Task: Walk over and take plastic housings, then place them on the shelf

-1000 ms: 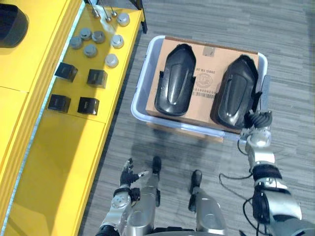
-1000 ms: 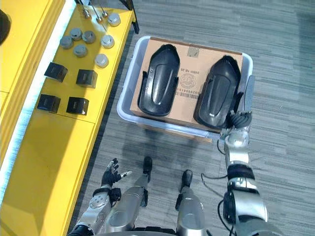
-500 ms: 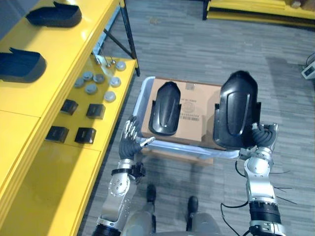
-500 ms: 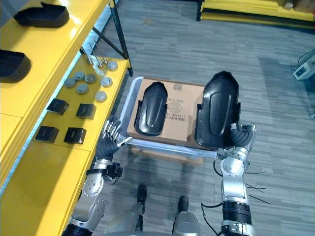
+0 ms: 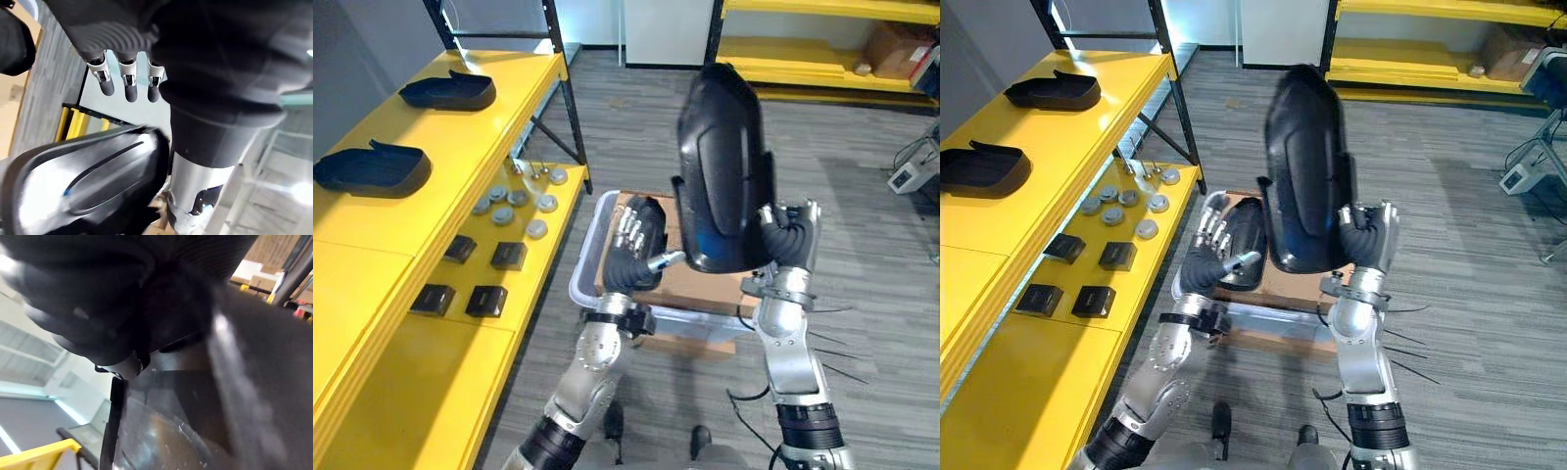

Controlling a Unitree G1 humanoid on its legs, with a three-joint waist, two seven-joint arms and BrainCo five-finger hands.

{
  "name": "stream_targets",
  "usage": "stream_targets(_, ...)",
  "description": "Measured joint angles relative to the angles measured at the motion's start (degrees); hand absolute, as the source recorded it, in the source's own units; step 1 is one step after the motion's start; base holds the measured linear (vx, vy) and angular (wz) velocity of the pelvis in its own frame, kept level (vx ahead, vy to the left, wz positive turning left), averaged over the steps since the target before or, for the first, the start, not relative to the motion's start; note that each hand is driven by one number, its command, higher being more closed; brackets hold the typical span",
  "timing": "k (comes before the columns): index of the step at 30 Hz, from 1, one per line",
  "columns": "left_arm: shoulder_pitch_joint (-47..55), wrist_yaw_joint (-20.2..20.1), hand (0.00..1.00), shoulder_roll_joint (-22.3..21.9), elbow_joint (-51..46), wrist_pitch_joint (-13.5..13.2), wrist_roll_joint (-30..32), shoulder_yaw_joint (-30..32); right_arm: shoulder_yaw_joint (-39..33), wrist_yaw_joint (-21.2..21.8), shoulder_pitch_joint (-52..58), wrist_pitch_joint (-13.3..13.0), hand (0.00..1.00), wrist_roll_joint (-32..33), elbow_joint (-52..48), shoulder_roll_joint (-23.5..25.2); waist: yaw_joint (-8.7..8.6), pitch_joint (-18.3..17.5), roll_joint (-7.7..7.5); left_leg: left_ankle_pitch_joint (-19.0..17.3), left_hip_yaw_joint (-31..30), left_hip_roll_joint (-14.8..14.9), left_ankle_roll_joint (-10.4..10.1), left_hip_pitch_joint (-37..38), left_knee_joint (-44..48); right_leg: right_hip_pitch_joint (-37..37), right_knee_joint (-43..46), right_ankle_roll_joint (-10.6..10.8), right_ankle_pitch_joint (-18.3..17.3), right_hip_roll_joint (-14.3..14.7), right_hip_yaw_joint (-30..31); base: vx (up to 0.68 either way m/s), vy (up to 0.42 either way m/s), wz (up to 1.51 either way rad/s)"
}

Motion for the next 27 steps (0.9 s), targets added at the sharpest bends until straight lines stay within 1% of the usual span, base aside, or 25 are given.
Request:
stream_targets(3,-0.91,2.56,0.0,0.0,2.13,0.08,0.96,-0.52,2.46,-1.33,0.03,0.01,1.0,0.02,0.0,0.25,-0.06,-0.52,-0.5,-0.02,0.5,-0.01,0.01,-0.02,-0.01,0.01,-0.51,0.04,0.31,-0.02,0.33,-0.01,-0.001,-0.03)
stream_targets(6,-1.57,4.31,0.0,0.0,3.65,0.1,1.05,-0.67,3.76,-1.48,0.09,0.03,1.0,0.03,0.0,0.12,-0.1,-1.25,-0.73,-0.04,0.57,-0.02,0.04,-0.03,-0.01,-0.03,-0.63,0.0,0.36,0.02,0.72,0.0,-0.011,-0.05)
stream_targets(7,-1.57,5.22,1.0,0.01,3.72,0.07,1.04,-0.97,4.26,-1.66,0.29,0.03,1.0,0.04,0.0,-0.01,-0.08,-1.81,-0.78,-0.05,0.6,-0.07,0.06,-0.03,-0.01,-0.02,-0.64,-0.03,0.4,0.0,0.85,0.0,0.0,0.0)
stream_targets(10,-1.63,5.99,1.0,0.02,3.99,-0.19,0.85,-1.05,5.14,-2.44,0.84,0.03,1.0,0.14,0.0,-0.07,-0.06,-2.95,-0.85,-0.05,0.65,-0.08,0.06,0.0,-0.01,-0.08,-0.7,-0.2,0.57,0.0,1.13,0.02,-0.014,-0.05)
stream_targets(13,-1.85,7.97,1.0,1.01,5.71,-0.15,-0.72,-0.82,6.66,-2.48,2.0,0.03,1.0,1.09,-0.01,-1.38,-0.14,-4.04,-0.89,-0.05,0.7,-0.09,0.08,0.17,0.0,-0.06,-0.77,-0.45,0.74,0.01,1.47,0.02,-0.013,-0.06)
stream_targets(17,-2.15,9.32,1.0,1.63,6.5,0.09,-2.5,-0.61,8.74,-2.48,2.14,0.0,1.0,2.36,-0.94,-3.53,-0.5,-4.12,-0.91,-0.05,0.83,-0.06,0.08,0.29,0.0,-0.05,-0.76,-0.58,0.83,0.05,1.67,0.0,-0.007,-0.03)
stream_targets(19,-3.0,8.98,1.0,2.09,6.49,0.09,-2.5,-1.36,10.37,-2.24,2.16,-0.34,1.0,2.78,-1.17,-4.37,-0.63,-4.32,-1.01,-0.05,0.97,-0.04,0.08,0.35,0.0,-0.06,-0.74,-0.61,0.85,0.06,1.81,-0.01,-0.002,-0.02)
stream_targets(20,-3.56,9.17,1.0,1.81,6.5,0.28,-3.65,-1.76,11.68,-2.45,2.23,-1.24,1.0,3.3,-1.27,-4.42,-0.64,-4.41,-1.07,-0.05,1.01,-0.04,0.08,0.35,0.0,-0.06,-0.73,-0.62,0.85,0.05,1.83,0.0,0.0,0.0)
stream_targets(22,-3.88,9.08,1.0,1.86,6.4,-0.11,-3.64,-1.8,11.87,-2.45,2.25,-2.48,1.0,3.27,-2.3,-4.36,-0.66,-4.56,-1.17,-0.05,1.24,-0.04,0.08,0.4,0.0,-0.06,-0.71,-0.64,0.87,0.05,1.94,0.0,0.0,0.0)
stream_targets(24,-3.88,8.95,1.0,2.07,6.39,-0.13,-3.8,-2.45,11.52,-2.51,2.29,-2.46,1.0,3.31,-2.36,-4.58,-0.64,-5.16,-1.42,-0.06,1.84,0.01,0.07,0.41,0.0,-0.06,-0.69,-0.64,0.86,0.04,1.94,0.0,0.0,0.0)
stream_targets(25,-3.89,8.96,1.0,2.07,6.39,-0.12,-4.9,-2.53,11.53,-2.54,2.34,-2.51,1.0,3.34,-2.36,-4.79,-0.69,-5.38,-1.56,-0.06,1.96,0.04,0.07,0.44,-0.01,-0.07,-0.67,-0.64,0.86,0.04,2.01,0.0,0.0,0.0)
stream_targets(27,-3.89,8.97,1.0,2.07,6.39,-0.08,-6.05,-2.56,11.55,-2.54,2.77,-3.28,1.0,3.38,-2.43,-4.96,-0.96,-5.48,-1.61,-0.06,2.03,0.05,0.08,0.49,-0.01,-0.07,-0.64,-0.64,0.86,0.06,2.12,0.0,0.0,0.0)
